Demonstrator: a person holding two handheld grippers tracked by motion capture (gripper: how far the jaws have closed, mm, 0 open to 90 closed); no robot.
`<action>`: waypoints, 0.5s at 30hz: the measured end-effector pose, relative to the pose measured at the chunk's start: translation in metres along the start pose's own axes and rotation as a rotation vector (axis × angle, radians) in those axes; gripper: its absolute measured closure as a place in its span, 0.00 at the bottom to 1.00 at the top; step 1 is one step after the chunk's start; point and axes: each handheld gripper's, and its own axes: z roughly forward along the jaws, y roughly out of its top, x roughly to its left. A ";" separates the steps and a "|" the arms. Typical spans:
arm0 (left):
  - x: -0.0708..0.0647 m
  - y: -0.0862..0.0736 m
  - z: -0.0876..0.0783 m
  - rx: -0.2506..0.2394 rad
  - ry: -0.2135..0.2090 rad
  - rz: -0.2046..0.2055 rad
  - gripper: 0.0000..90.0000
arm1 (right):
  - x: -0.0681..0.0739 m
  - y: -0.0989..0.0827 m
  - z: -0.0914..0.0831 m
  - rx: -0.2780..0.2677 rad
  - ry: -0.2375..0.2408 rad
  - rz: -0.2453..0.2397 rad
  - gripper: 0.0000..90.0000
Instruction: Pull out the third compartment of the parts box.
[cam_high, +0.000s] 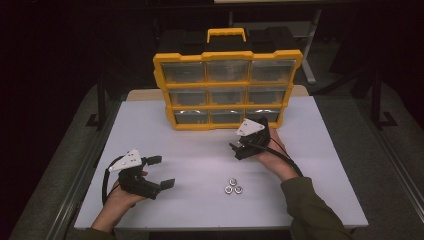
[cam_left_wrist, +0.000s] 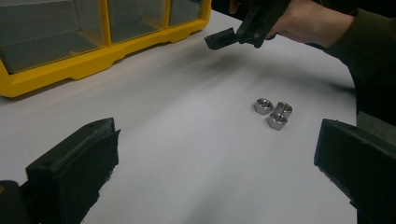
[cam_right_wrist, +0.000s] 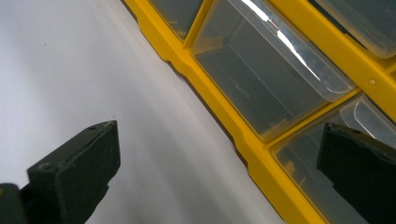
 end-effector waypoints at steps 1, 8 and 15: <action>0.000 0.000 0.000 -0.003 0.000 -0.002 0.00 | 0.000 0.000 0.000 0.002 -0.004 -0.005 0.00; 0.000 0.000 0.000 -0.002 0.001 -0.006 0.00 | 0.001 0.001 0.000 0.020 -0.039 -0.053 0.00; 0.000 0.000 0.000 -0.001 0.000 -0.003 0.00 | 0.007 0.003 -0.001 0.037 -0.065 -0.111 0.00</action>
